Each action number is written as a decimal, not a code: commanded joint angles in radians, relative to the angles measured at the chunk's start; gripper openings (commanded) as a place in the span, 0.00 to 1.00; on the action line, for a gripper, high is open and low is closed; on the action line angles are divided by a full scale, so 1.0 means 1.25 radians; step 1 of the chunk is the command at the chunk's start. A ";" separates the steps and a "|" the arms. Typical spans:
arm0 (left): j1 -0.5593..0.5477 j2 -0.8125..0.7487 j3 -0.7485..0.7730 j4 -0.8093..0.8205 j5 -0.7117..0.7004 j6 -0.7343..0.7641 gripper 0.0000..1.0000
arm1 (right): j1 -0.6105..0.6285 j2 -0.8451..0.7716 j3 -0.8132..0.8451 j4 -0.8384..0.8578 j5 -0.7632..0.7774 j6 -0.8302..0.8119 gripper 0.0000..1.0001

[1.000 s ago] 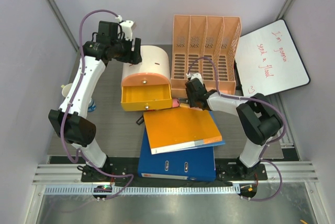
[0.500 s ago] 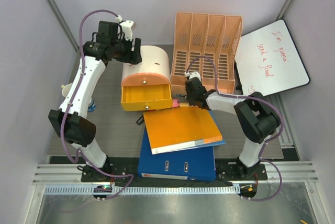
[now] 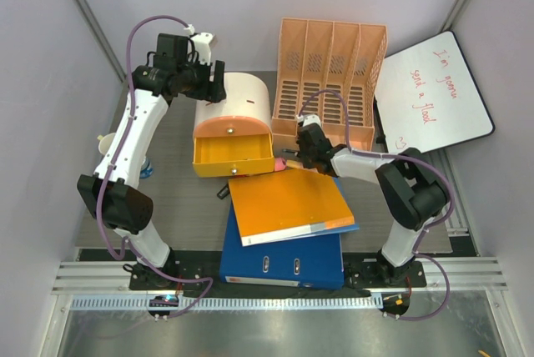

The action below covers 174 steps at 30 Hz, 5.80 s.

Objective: Organize the desk
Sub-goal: Pick up the stationery from the center of the board, then place the stationery in the drawer, then pick up the stationery from the center of the board.

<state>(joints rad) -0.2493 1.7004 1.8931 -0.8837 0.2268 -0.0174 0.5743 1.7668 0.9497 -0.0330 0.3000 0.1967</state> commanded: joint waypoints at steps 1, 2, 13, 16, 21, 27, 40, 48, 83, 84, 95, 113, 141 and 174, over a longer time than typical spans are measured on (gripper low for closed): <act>-0.004 -0.018 0.012 0.010 -0.012 0.010 0.71 | -0.002 0.010 -0.047 -0.074 -0.068 0.039 0.15; -0.004 -0.019 0.012 0.012 -0.010 0.010 0.71 | -0.002 0.000 -0.054 -0.077 -0.069 0.041 0.11; -0.003 -0.034 0.010 0.015 -0.006 0.008 0.71 | -0.003 -0.002 -0.017 -0.176 -0.137 0.068 0.13; -0.003 -0.037 0.010 0.015 -0.006 0.008 0.71 | -0.002 0.027 0.004 -0.205 -0.161 0.071 0.19; -0.003 -0.035 0.015 0.014 -0.006 0.008 0.71 | 0.007 0.035 0.018 -0.252 -0.175 0.077 0.25; -0.003 -0.030 0.027 0.011 0.003 0.000 0.71 | 0.020 -0.013 0.042 -0.293 -0.148 0.092 0.10; -0.003 -0.029 0.042 0.006 0.010 -0.011 0.71 | 0.130 -0.267 0.368 -0.529 -0.063 0.010 0.04; -0.004 -0.036 0.034 -0.001 0.010 -0.011 0.71 | 0.288 -0.232 0.469 -0.429 -0.098 -0.280 0.01; -0.003 -0.046 0.008 0.011 0.004 -0.006 0.71 | 0.423 -0.031 0.517 -0.215 0.081 -0.723 0.44; -0.004 -0.045 0.010 0.011 0.005 -0.006 0.71 | 0.410 -0.058 0.509 -0.215 0.080 -0.689 0.45; -0.004 -0.048 0.006 0.012 0.004 -0.002 0.71 | 0.084 -0.327 0.271 -0.313 -0.051 -0.219 0.43; -0.003 -0.033 0.011 0.014 0.006 -0.005 0.71 | -0.007 -0.103 0.245 -0.469 -0.202 -0.132 0.42; -0.003 -0.023 -0.007 0.026 0.000 0.010 0.71 | -0.081 0.037 0.291 -0.294 -0.275 -0.469 0.38; -0.003 -0.030 -0.019 0.031 -0.006 0.010 0.71 | -0.079 0.046 0.275 -0.329 -0.369 -0.431 0.38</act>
<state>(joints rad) -0.2493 1.6855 1.8748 -0.8799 0.2272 -0.0174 0.4702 1.8000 1.2404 -0.4435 -0.1600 -0.3374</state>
